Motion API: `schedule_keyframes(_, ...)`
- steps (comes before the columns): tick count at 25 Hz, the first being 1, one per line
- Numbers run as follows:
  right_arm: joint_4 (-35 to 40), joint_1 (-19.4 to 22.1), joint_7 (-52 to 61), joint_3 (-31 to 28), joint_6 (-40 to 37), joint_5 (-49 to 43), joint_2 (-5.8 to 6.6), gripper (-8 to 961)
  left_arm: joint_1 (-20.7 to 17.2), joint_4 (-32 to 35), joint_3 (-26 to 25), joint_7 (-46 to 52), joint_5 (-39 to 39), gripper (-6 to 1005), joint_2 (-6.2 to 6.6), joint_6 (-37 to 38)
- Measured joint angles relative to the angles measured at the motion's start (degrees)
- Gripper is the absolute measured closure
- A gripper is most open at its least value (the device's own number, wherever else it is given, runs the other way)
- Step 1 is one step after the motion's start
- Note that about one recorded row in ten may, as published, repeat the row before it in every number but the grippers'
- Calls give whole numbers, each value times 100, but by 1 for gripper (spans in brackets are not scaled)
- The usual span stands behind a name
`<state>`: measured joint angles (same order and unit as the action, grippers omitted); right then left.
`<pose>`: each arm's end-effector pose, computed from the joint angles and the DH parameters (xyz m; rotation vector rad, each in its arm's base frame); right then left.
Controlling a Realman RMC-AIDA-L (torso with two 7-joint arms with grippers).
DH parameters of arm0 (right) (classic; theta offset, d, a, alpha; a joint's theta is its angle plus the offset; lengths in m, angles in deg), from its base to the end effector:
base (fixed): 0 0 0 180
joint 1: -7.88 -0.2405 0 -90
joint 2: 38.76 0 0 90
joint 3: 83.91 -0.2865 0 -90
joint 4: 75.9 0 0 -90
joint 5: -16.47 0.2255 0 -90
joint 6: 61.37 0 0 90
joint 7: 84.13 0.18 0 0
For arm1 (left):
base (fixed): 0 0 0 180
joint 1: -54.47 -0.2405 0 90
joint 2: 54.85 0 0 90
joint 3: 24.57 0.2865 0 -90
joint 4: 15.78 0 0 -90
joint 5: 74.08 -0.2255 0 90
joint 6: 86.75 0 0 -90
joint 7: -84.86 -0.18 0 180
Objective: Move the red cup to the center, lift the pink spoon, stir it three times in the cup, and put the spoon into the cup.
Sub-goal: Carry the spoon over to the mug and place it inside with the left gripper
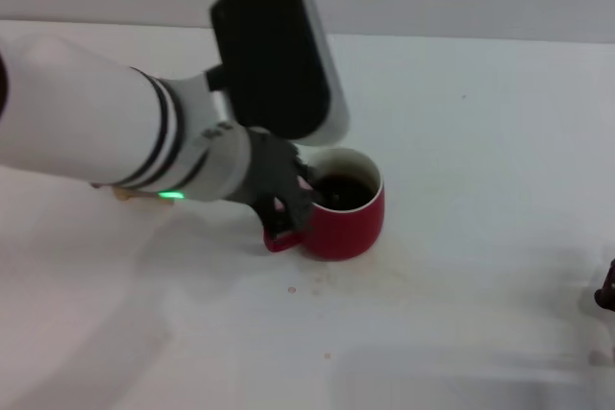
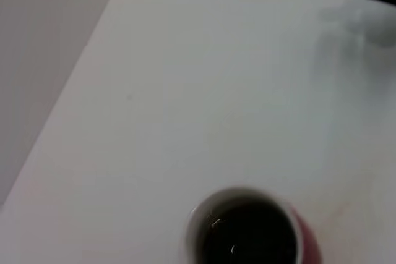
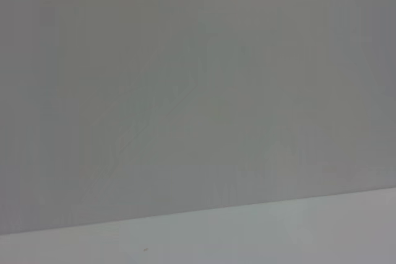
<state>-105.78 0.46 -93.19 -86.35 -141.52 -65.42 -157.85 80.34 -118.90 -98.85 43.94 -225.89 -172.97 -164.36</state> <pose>0.3809 0.2311 -0.0989 -1.4484 0.7760 0.6035 -0.1190 0.3455 -0.0778 -2.6671 0.0288 0.4031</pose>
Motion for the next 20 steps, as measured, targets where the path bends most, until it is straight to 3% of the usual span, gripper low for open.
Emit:
schedule_keyframes(8, 0, 32, 0, 8, 1, -5, 0, 953, 141, 183, -176, -59, -121, 827, -15, 239)
schedule_keyframes(15, -1, 30, 0, 7, -15, -10, 0, 953, 339, 181, 397, 4, -27, 823, -43, 376)
schedule_keyframes(20, -9, 11, 0, 7, 4, -11, 0, 953, 242, -35, 571, 102, -39, 813, -34, 229)
